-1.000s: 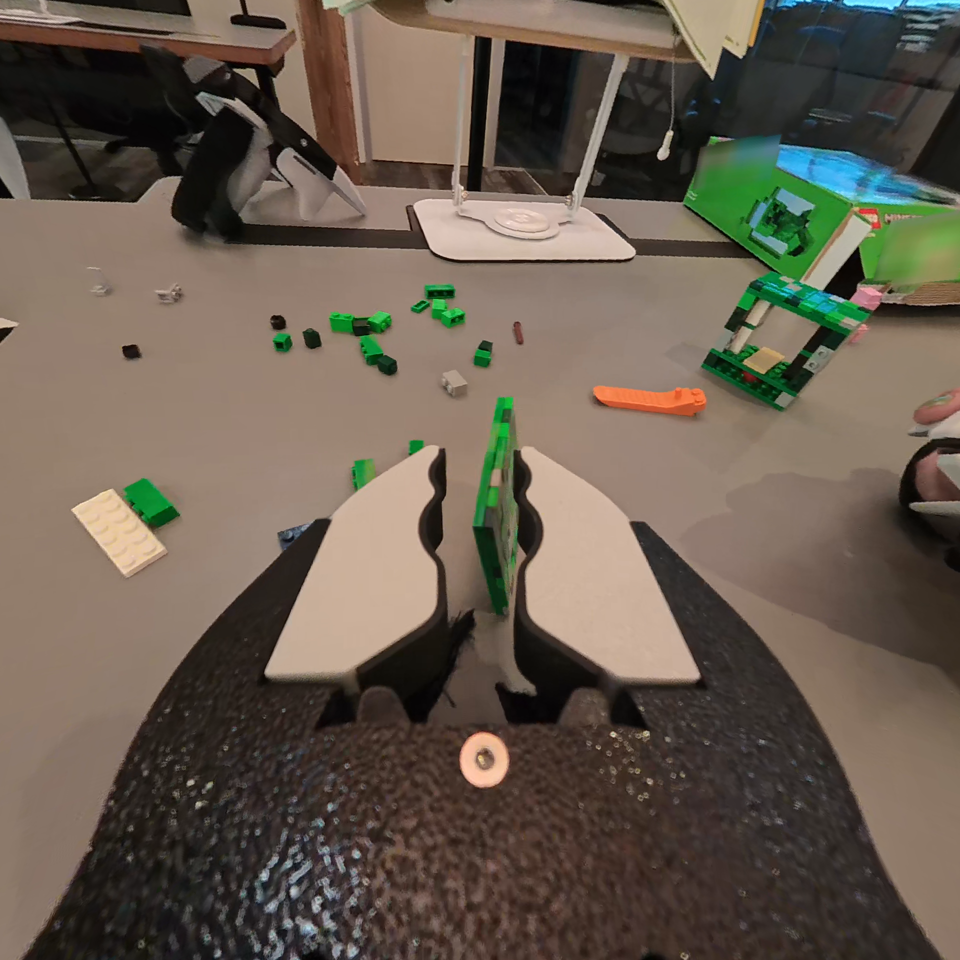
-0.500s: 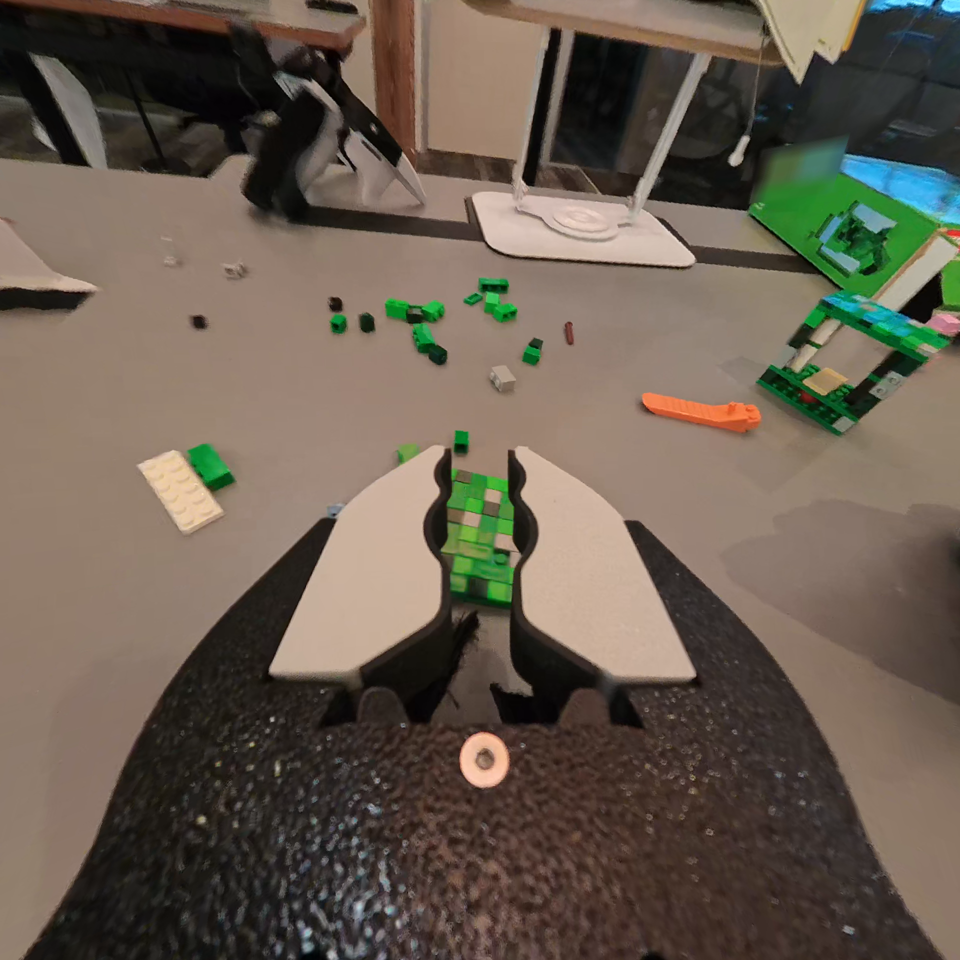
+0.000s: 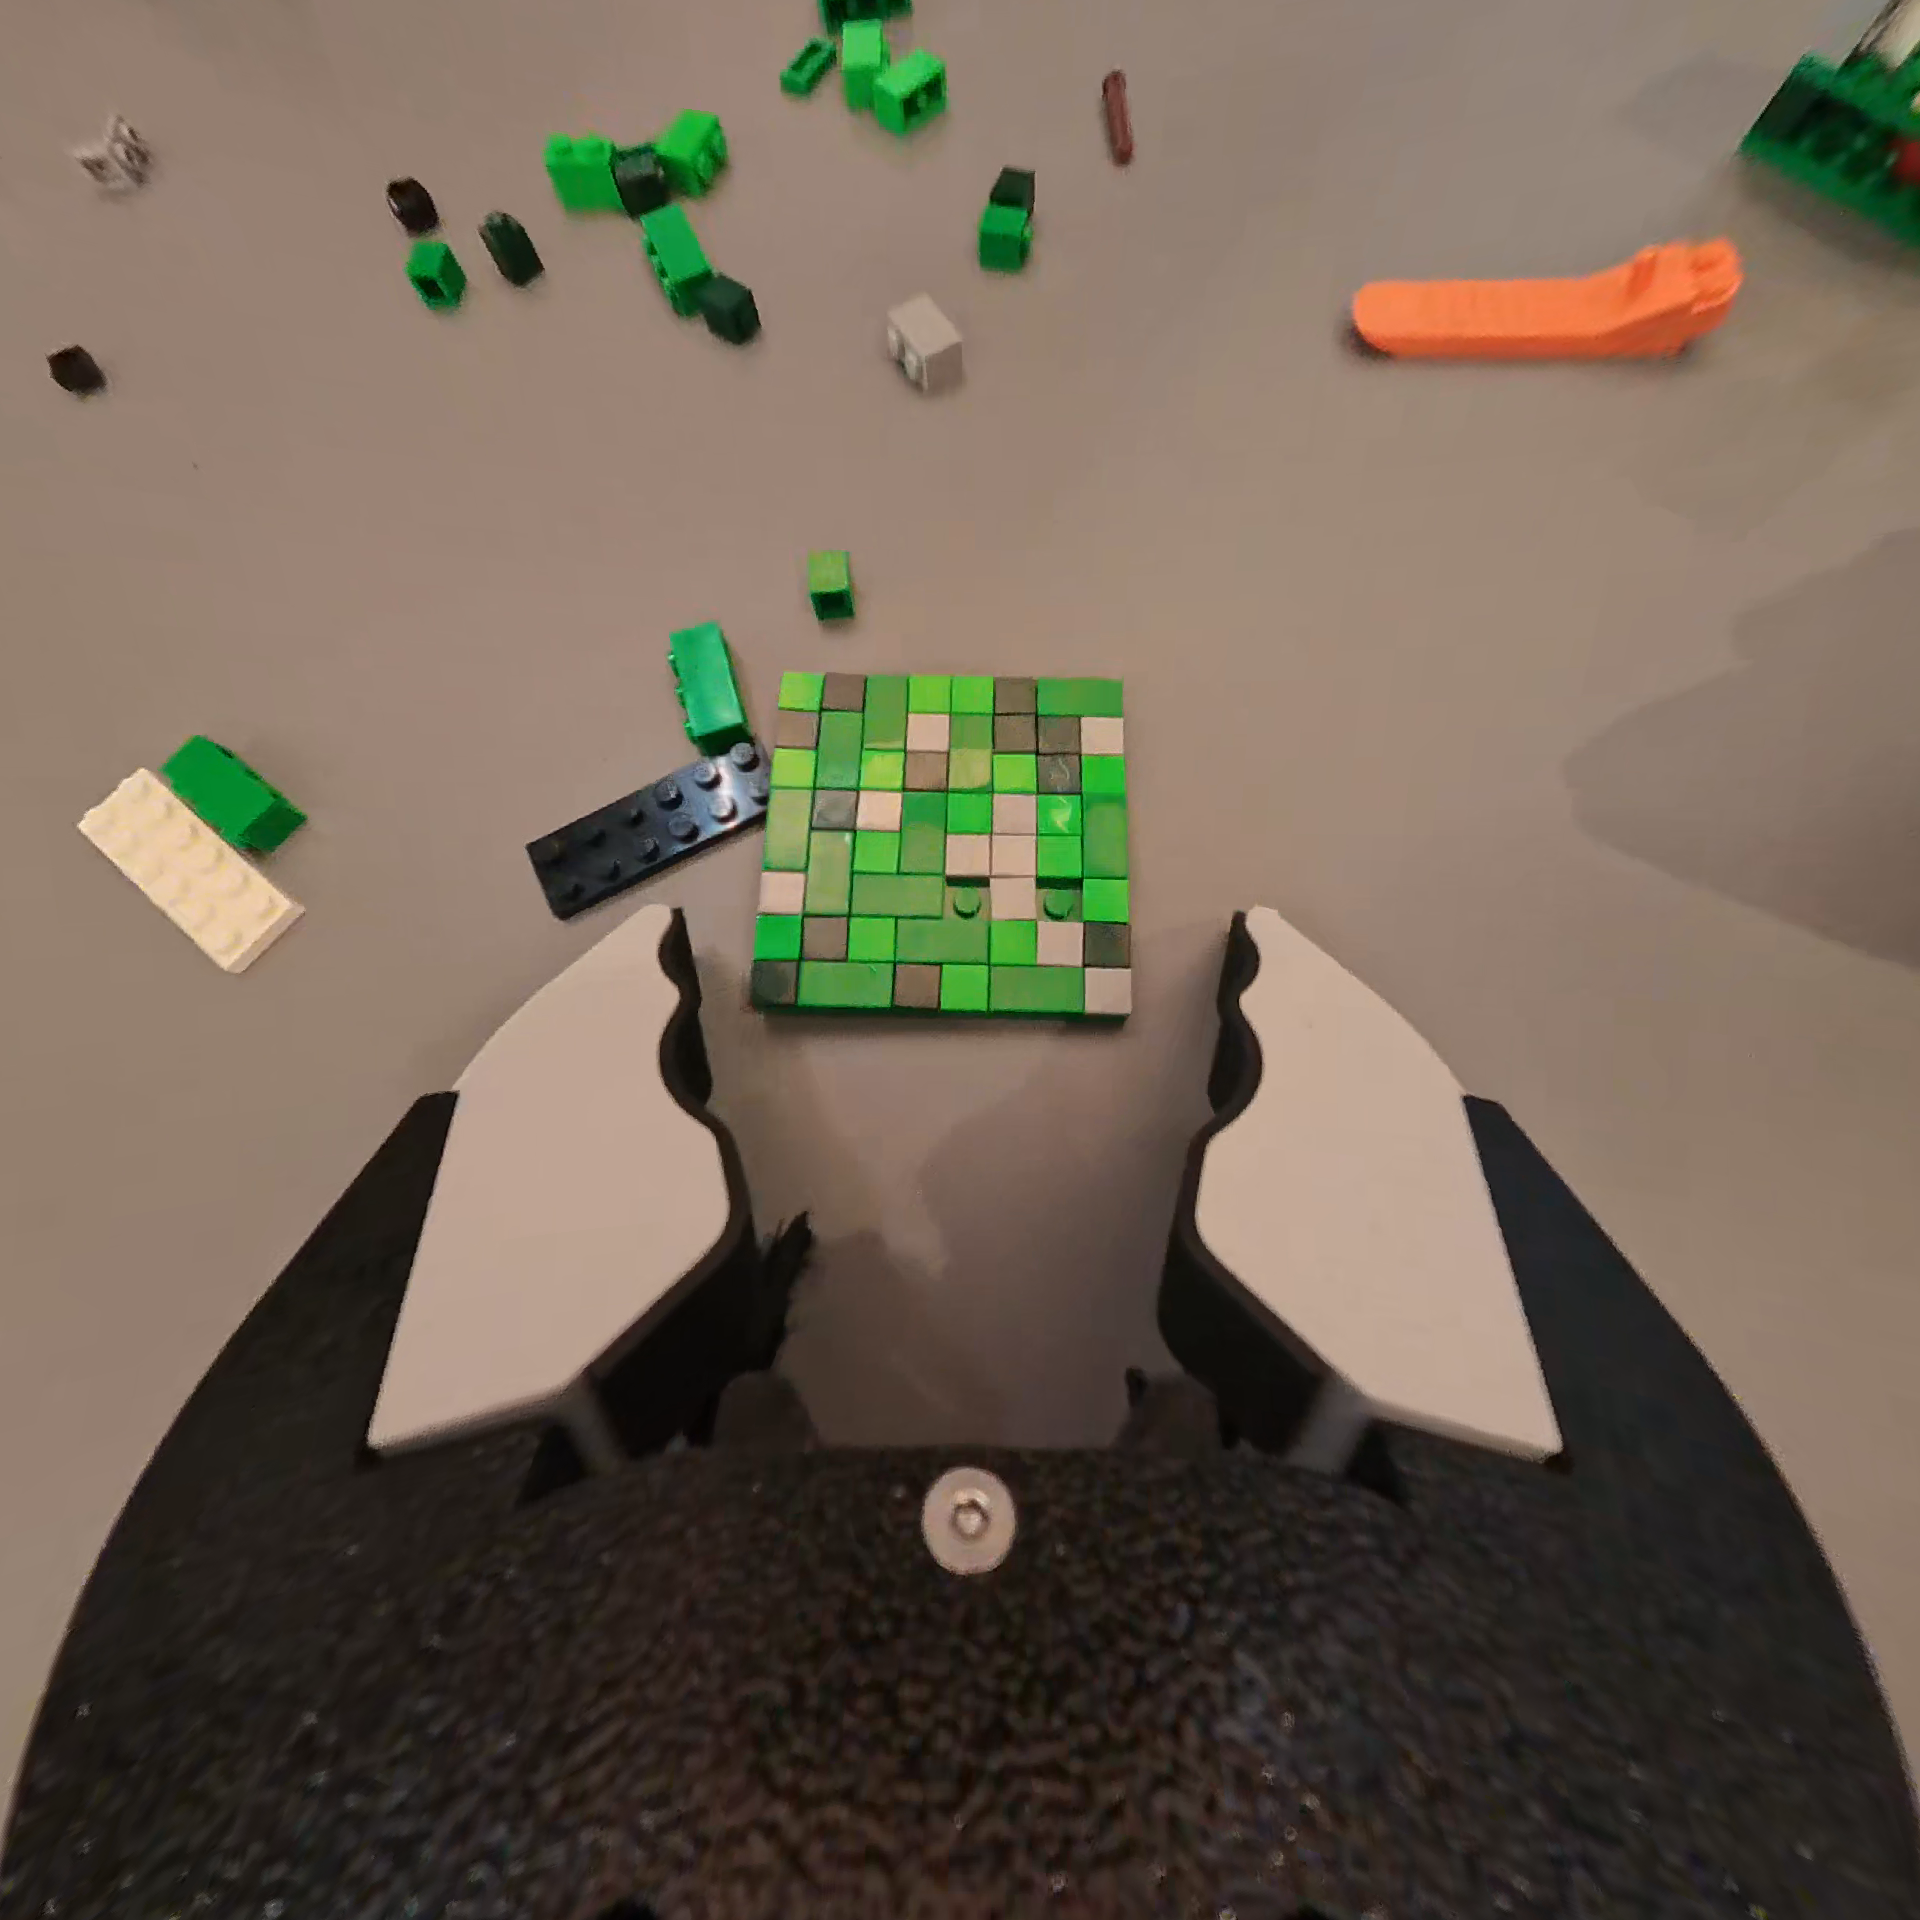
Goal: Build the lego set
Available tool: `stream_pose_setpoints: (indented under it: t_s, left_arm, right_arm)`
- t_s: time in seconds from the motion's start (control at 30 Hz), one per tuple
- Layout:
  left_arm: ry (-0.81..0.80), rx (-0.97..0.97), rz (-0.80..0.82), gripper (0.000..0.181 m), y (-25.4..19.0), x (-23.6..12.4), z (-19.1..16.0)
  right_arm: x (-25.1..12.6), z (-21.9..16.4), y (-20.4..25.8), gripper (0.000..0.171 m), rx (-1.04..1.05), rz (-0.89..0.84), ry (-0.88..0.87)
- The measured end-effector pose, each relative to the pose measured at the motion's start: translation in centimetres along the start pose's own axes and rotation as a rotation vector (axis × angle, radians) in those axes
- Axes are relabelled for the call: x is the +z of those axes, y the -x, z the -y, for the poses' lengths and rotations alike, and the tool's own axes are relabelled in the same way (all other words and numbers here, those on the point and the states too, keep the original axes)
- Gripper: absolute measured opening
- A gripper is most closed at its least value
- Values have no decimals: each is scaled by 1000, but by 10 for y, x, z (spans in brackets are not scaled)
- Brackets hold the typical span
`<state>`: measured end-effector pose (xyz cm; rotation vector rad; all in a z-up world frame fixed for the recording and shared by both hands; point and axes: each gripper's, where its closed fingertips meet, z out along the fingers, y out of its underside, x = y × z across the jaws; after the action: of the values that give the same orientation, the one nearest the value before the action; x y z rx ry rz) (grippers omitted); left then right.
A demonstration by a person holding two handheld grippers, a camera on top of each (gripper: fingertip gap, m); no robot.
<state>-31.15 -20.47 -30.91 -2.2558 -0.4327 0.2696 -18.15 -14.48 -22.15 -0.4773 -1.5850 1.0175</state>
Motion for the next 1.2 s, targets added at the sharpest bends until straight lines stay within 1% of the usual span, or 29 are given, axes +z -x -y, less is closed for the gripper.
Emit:
stream_pose_setpoints:
  t_s: [0.13, 0.23, 0.37, 0.4, 0.6, 0.73, 0.87, 0.93, 0.97, 1.03, 1.07, 1.13, 1.2]
  left_arm:
    - [25, -25, -59, 97, -6, 4, -1]
    - [39, -17, -66, 94, -3, 5, 0]
    - [35, 1, -84, 70, -4, 5, 2]
    - [30, 8, -88, 68, -5, 5, 2]
    - [-27, 90, -89, 67, -17, 1, 10]
    - [-104, 229, -225, 67, -50, -9, 23]
    - [-80, 380, -350, 67, -81, -9, 18]
    - [-72, 418, -397, 68, -92, -6, 15]
    - [-81, 421, -408, 74, -95, -5, 15]
    - [-157, 410, -385, 81, -90, -7, 29]
    - [-231, 388, -337, 83, -80, -9, 45]
    - [-430, 292, -233, 82, -52, -22, 90]
    - [-643, 139, -137, 74, -17, -39, 135]
  right_arm:
    - [0, 0, 0, 1, -2, 0, 0]
    - [0, 0, 0, 1, 0, 0, 1]
    - [0, 0, -2, 1, -2, -7, 0]
    - [0, 0, -2, 1, -2, -11, -1]
    - [-5, 1, -17, 1, 41, -75, -17]
    - [-14, 0, -42, 2, 87, -178, -39]
    - [-25, -4, -64, 2, 103, -275, -39]
    - [-34, -2, -74, 3, 99, -327, -50]
    - [-40, 1, -81, 3, 91, -358, -64]
    - [-55, 12, -95, 3, 72, -424, -114]
    - [-64, 20, -101, 5, 64, -452, -154]
    - [-79, 30, -112, 9, 47, -478, -201]
    - [-89, 22, -128, 11, 44, -531, -177]
